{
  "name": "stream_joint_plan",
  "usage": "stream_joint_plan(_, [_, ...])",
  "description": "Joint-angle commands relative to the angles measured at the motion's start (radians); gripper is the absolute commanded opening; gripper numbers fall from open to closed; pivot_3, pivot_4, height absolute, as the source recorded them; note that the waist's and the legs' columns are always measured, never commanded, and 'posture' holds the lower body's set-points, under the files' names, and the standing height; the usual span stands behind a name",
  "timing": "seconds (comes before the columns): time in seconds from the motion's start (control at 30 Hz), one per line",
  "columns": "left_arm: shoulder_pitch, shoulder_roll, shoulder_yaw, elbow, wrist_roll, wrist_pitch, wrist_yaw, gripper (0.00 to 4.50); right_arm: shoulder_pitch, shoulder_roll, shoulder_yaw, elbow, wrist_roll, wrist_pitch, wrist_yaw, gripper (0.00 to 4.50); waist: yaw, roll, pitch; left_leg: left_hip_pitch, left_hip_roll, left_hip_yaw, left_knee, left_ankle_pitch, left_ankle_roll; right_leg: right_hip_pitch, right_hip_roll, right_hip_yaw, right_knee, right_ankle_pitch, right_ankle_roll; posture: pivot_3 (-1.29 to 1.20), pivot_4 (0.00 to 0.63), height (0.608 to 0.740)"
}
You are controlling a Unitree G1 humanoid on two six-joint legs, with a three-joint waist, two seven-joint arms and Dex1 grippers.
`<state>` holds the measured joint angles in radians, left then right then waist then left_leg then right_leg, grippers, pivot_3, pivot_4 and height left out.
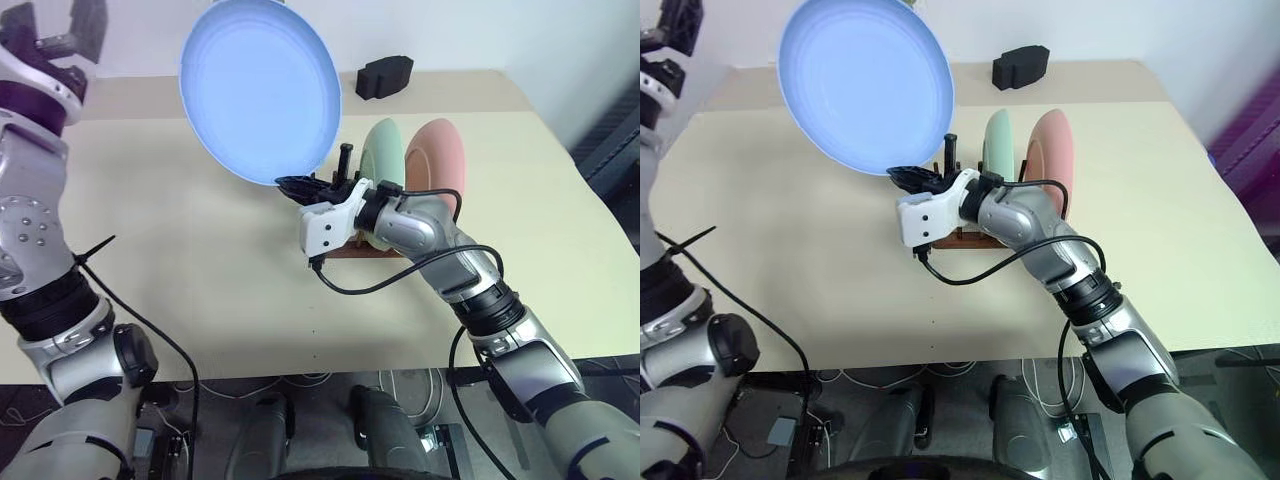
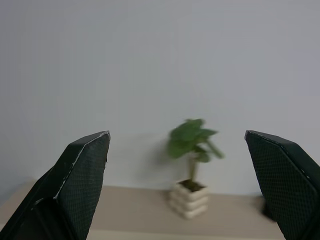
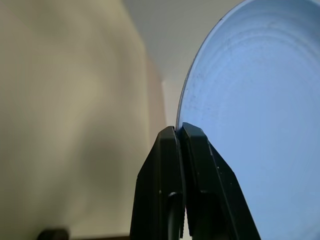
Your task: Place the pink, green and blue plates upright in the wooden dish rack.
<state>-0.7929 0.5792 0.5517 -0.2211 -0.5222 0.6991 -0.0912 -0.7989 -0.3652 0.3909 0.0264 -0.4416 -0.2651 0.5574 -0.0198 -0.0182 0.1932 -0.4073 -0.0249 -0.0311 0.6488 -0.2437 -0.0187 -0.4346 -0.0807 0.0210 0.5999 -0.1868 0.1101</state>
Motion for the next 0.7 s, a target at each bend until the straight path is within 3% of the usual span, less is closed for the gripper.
stream_joint_plan(0.03, [0.095,0.073,0.047,0.052,0.045,-0.062,-0.053,4.44,-0.023,0.057,-0.067,-0.076,0.161,0.027,0.022,0.00,-0.005,0.000,0.000,0.000,0.000,0.000,0.000,0.000,0.000,0.000,0.000,0.000,0.000,0.000,0.000,0.00,0.150,0.736])
stream_joint_plan(0.17, [0.241,0.109,-0.006,0.063,0.082,-0.111,-0.132,4.44,-0.025,0.085,-0.099,-0.116,0.252,0.056,0.040,0.00,0.001,0.000,0.000,0.001,0.000,0.000,-0.001,0.000,0.000,0.000,0.000,0.000,0.002,0.000,0.000,0.00,0.150,0.736])
stream_joint_plan(0.4, [0.453,0.062,-0.152,-0.003,0.103,-0.151,-0.257,4.44,-0.039,0.146,-0.260,-0.295,0.684,0.315,0.101,0.00,0.008,-0.003,-0.001,0.000,0.003,-0.001,0.000,0.000,0.000,0.001,-0.001,-0.001,0.001,0.000,-0.001,0.00,0.150,0.736])
stream_joint_plan(0.7, [0.612,0.064,-0.339,-0.140,0.100,-0.187,-0.455,4.44,0.030,0.145,-0.377,-0.526,1.162,0.730,0.021,0.00,0.001,-0.002,-0.001,0.001,0.005,-0.001,-0.002,0.000,0.000,-0.001,-0.001,0.000,0.002,0.001,-0.003,0.00,0.150,0.736])
